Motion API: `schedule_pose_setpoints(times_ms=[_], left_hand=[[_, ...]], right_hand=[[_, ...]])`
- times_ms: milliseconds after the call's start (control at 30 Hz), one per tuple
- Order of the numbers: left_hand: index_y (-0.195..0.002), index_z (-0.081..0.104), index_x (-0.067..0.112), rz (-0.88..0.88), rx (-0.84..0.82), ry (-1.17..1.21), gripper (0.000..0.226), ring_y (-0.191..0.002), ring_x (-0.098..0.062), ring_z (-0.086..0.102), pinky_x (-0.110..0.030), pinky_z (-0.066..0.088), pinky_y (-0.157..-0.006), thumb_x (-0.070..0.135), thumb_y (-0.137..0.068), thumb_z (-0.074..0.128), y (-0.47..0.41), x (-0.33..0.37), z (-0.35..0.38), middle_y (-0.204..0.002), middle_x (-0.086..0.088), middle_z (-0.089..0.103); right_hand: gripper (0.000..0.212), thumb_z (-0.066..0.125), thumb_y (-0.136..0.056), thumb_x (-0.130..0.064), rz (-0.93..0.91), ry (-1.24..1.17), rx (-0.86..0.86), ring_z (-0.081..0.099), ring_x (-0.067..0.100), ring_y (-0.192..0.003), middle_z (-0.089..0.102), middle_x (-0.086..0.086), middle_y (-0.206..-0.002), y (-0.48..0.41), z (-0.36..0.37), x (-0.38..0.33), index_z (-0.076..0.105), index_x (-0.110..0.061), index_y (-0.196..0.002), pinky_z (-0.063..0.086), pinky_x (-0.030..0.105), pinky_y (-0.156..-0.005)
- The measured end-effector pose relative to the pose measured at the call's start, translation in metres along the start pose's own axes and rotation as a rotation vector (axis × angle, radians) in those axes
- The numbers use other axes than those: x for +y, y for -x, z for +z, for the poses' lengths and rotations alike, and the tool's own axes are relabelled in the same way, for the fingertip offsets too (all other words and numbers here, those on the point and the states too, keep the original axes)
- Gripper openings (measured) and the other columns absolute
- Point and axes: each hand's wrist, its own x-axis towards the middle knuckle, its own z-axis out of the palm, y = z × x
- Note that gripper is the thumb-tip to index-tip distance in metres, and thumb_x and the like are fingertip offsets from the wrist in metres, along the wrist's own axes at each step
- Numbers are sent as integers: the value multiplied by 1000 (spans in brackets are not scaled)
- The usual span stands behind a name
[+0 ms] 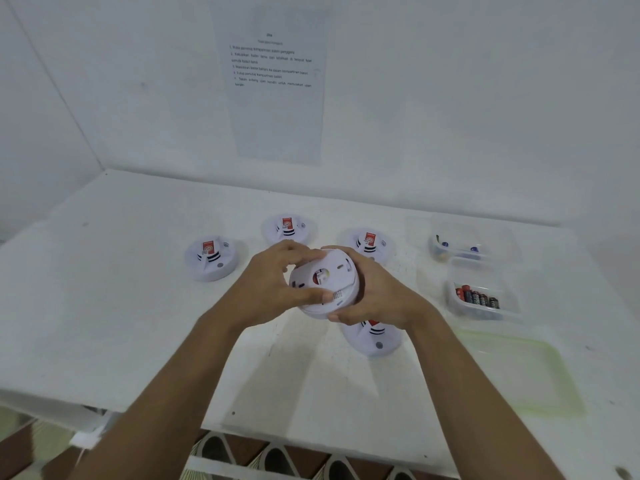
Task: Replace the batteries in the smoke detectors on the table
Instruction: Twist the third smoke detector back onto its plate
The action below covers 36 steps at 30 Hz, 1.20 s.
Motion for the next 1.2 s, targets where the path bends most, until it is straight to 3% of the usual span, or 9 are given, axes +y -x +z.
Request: schedule_pose_setpoints(times_ms=[133, 300, 567, 767, 900, 1067, 1200], left_hand=[[-122, 64, 34, -28, 1, -40, 68, -104, 14, 49, 1, 36, -76, 52, -59, 84, -1, -1, -3, -118, 19, 56], [-123, 65, 31, -22, 0, -32, 70, -102, 15, 49, 1, 36, -76, 54, -58, 81, 1, -3, -2, -117, 17, 56], [-124, 64, 32, -23, -10, -43, 60, -104, 10, 50, -1, 39, -79, 45, -68, 84, 7, -9, 2, -115, 18, 54], [-128, 58, 39, 4, -6, -20, 60, -115, -2, 46, -22, 43, -96, 51, -73, 77, 9, -17, 7, -116, 20, 49], [-130, 49, 50, 39, -33, -53, 62, -122, -1, 37, -33, 38, -105, 65, -72, 65, 11, -24, 10, -123, 29, 44], [-137, 48, 43, 41, -81, -93, 69, -126, -3, 37, -44, 37, -106, 71, -75, 58, 12, -26, 9, -129, 24, 42], [-142, 45, 38, 51, -143, -122, 74, -126, -8, 37, -43, 38, -106, 70, -77, 56, 11, -25, 6, -128, 21, 40]], right_hand=[[92, 86, -67, 1, -9, 33, 5, 62, 16, -120, 62, -2, -130, -3, 1, -1, 43, -27, -143, 58, 44, -95], [91, 87, -68, 5, -29, 52, 11, 62, 13, -118, 62, -3, -128, -5, 2, -1, 43, -24, -143, 57, 32, -92], [90, 87, -65, 0, -45, 58, 18, 62, 14, -117, 63, -4, -127, -8, 3, 2, 46, -25, -141, 57, 29, -89], [90, 87, -62, -2, -53, 11, 30, 63, 16, -117, 65, -1, -126, -8, 3, 2, 48, -21, -141, 57, 31, -90], [90, 87, -61, -4, -50, 17, 1, 63, 19, -118, 64, 1, -127, -9, 0, 2, 48, -19, -141, 57, 38, -95], [90, 89, -59, -15, -50, 26, -7, 62, 20, -119, 64, -1, -127, -9, 0, 4, 50, -20, -140, 56, 42, -98], [88, 89, -58, -23, -52, 11, -28, 63, 18, -119, 66, -5, -126, -9, 0, 2, 51, -20, -138, 55, 33, -95]])
